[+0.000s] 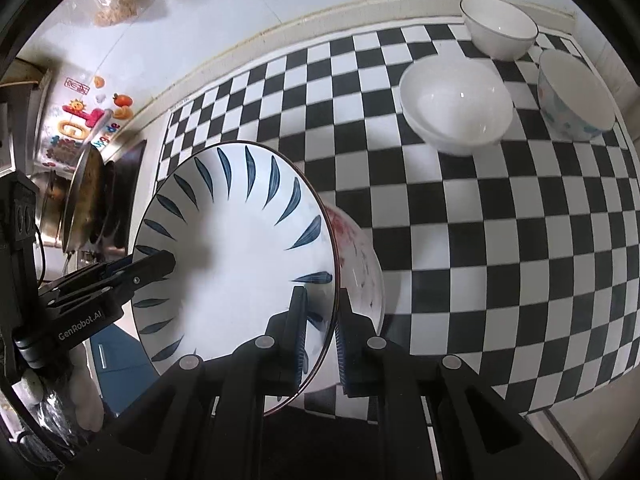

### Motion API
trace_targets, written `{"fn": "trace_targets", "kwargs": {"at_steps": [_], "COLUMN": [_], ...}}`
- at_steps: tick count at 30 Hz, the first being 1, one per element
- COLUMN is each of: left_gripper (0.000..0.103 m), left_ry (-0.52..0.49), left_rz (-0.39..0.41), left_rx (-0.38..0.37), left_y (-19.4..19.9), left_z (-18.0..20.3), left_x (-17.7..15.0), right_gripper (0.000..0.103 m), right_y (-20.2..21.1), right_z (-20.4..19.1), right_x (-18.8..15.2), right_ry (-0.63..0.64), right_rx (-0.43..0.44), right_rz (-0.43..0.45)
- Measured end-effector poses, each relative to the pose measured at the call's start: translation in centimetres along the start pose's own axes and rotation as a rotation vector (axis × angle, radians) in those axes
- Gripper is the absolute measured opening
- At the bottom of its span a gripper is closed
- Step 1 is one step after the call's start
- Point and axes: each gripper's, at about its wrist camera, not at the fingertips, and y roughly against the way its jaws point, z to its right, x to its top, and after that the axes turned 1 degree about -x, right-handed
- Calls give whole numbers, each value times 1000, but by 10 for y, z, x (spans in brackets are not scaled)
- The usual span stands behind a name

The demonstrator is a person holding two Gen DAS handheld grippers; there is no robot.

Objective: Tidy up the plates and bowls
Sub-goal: 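Carry the blue-leaf plate with both tools onto the plate stack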

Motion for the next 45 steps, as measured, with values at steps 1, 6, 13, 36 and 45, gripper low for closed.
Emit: {"fn": "trace_targets", "kwargs": {"at_steps": [1,6,13,36,45], "left_gripper": [28,28,28,29,29], "left_ry": [5,24,53,148,126], "left_rz": [-5,-42,-122,-236,-256], "left_rx": [1,7,16,-13,50], "left_y": [-3,-19,-56,-88,-85], "left_z": [0,0,-2,-31,-22], "left_x": [-3,-12,-17,-7,-11], "right_gripper": [15,15,15,16,16], "right_y": [-2,-20,-53,-96,-95], "right_z": [1,10,20,33,36], "right_x": [-2,-9,-14,-9,-12], "right_ry": [1,3,22,-12,-61], "right_rx": [1,4,-24,-5,-2], "right_rz": [-6,-45,-102,-168,-205]}}
